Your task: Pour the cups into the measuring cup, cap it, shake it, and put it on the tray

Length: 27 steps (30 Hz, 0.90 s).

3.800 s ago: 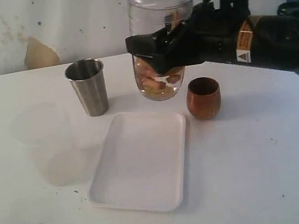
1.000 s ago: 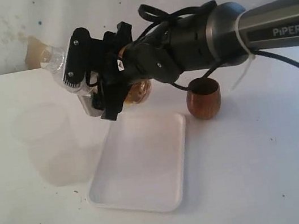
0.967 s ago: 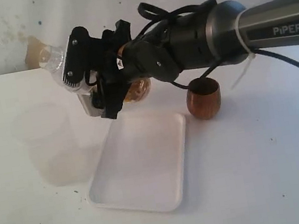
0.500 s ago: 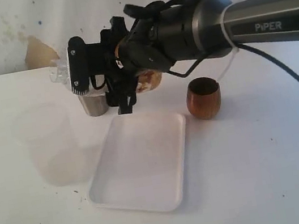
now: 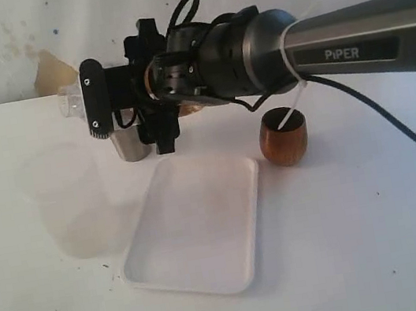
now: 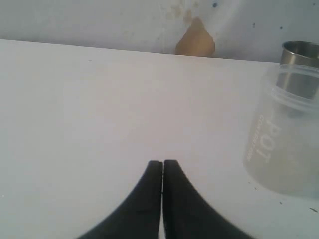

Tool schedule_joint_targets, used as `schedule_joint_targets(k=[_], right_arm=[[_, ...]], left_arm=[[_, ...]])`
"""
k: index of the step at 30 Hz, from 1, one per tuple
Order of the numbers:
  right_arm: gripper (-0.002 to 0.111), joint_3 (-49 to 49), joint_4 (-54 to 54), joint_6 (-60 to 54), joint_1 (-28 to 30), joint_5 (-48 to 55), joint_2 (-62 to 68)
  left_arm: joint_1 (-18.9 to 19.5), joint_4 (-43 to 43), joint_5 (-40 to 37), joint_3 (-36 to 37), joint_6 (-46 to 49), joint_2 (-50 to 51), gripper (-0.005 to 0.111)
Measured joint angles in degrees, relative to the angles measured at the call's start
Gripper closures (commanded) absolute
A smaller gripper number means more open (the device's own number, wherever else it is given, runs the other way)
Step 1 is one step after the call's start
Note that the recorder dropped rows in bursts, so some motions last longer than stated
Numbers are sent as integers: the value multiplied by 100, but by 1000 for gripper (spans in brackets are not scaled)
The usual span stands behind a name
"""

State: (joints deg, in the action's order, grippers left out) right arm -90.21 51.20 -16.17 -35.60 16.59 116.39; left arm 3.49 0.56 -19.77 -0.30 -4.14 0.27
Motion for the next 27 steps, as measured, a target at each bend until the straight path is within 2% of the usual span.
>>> schedule_joint_targets(k=[27], right_arm=[[108,-3,1352,-137,-107,94,10]], left_arm=[[0,0,0,0,0,0,106]])
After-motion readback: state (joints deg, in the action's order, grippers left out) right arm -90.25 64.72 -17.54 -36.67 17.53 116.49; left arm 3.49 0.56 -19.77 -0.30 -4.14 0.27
